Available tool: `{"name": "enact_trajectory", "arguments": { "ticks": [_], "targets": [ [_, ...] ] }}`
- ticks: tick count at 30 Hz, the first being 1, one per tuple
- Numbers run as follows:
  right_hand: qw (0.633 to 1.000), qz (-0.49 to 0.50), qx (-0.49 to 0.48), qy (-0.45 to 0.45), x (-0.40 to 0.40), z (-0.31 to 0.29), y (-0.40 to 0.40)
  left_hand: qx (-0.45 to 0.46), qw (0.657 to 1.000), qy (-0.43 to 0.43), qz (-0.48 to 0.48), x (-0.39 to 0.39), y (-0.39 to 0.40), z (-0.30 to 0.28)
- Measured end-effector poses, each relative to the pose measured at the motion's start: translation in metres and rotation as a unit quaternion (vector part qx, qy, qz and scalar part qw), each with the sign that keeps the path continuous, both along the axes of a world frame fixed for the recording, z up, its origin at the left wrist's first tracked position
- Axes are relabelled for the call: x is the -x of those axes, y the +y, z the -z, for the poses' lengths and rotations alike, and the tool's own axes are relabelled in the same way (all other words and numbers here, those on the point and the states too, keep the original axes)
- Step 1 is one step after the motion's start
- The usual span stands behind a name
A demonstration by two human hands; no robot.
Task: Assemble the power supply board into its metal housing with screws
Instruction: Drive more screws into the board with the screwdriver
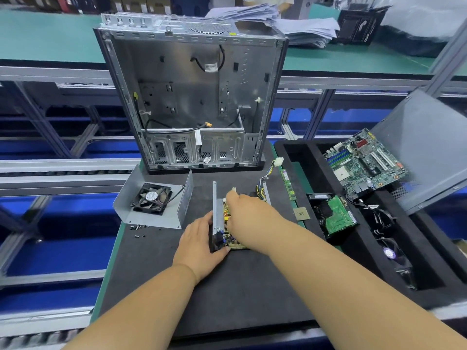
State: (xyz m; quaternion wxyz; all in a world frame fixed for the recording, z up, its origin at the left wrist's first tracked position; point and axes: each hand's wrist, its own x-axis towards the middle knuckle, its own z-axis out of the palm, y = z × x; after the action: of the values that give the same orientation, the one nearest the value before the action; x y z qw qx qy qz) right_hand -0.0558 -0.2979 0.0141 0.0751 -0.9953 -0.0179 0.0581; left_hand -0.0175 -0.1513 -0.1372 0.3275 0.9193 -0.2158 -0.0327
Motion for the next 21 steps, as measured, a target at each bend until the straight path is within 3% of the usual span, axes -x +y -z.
{"name": "enact_trajectory", "arguments": {
  "ticks": [5, 11, 15, 18, 21],
  "targets": [
    [1.000, -0.008, 0.004, 0.010, -0.004, -0.002, -0.005, -0.003, 1.000, 0.002, 0.000, 0.000, 0.000, 0.001],
    [0.995, 0.050, 0.086, -0.031, -0.004, 0.005, -0.004, -0.009, 1.000, 0.004, 0.002, 0.000, 0.000, 0.002],
    [0.998, 0.054, 0.016, -0.009, -0.002, 0.001, -0.010, -0.010, 1.000, 0.008, 0.001, 0.000, 0.000, 0.002],
    [0.998, 0.005, -0.058, 0.038, -0.001, -0.008, -0.013, -0.011, 1.000, 0.009, 0.004, -0.001, 0.000, 0.002],
    [0.994, -0.043, -0.071, 0.069, 0.001, -0.015, -0.018, -0.012, 1.000, 0.013, 0.005, -0.001, 0.000, 0.002]
  ]
}}
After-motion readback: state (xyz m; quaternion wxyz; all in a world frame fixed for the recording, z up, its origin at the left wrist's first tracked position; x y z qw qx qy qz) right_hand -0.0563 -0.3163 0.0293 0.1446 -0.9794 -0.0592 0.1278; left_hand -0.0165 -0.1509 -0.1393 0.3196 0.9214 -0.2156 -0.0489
